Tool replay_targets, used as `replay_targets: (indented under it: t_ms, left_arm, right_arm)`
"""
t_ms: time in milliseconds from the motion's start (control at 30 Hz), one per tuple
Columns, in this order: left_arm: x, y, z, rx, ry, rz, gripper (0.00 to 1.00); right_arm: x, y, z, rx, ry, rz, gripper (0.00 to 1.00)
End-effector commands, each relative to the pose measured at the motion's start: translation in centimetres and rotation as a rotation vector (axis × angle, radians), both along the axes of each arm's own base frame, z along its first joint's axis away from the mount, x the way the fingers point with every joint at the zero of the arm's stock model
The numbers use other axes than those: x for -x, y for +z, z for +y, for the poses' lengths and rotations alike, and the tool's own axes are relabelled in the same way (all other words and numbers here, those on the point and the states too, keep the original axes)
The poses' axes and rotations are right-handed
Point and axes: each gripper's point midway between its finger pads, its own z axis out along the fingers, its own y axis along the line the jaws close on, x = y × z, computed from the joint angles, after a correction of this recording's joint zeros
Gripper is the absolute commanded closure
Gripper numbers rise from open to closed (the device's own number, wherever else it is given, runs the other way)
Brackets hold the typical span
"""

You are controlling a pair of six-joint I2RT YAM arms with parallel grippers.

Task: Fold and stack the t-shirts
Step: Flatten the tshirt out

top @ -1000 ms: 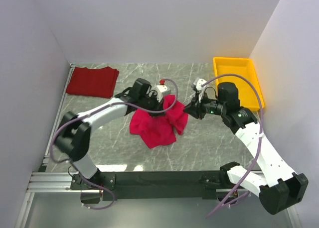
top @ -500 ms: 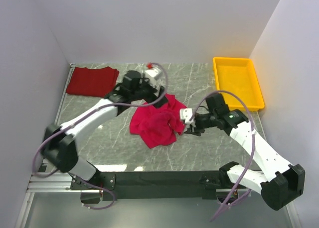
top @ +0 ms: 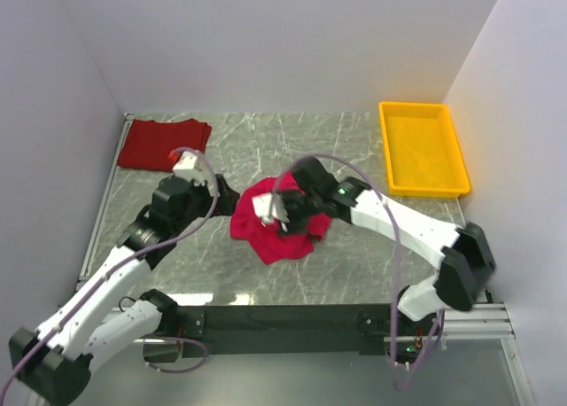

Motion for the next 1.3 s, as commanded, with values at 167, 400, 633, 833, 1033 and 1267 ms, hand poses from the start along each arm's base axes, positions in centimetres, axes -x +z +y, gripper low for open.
replay_targets:
  t_ms: [167, 400, 633, 833, 1033, 1267]
  left_arm:
    - [3.2, 0.8, 5.0, 0.170, 0.260, -0.032, 0.01]
    - [4.6, 1.6, 6.6, 0.224, 0.318, -0.070, 0.01]
    - [4.6, 1.6, 6.3, 0.219, 0.303, -0.063, 0.00]
    - [4.2, 1.0, 5.0, 0.241, 0.258, -0.049, 0.00]
    - [3.3, -1.1, 2.9, 0.237, 0.180, -0.003, 0.00]
    - [0.7, -3.6, -0.5, 0.195, 0.063, 0.052, 0.01]
  right_arm:
    - [-4.9, 0.4, 3.3, 0.070, -0.201, 0.036, 0.26]
    - [-5.2, -3.2, 3.5, 0.216, -0.303, 0.173, 0.27]
    - [-7.4, -5.6, 3.1, 0.299, -0.457, 0.174, 0.52]
    - [-8.4, 0.7, 1.8, 0.046, -0.519, 0.184, 1.00]
    - [-12.2, 6.0, -5.4, -0.209, -0.834, 0.272, 1.00]
    - [-16.1, 0.6, -17.5, -0.316, -1.436, 0.350, 1.00]
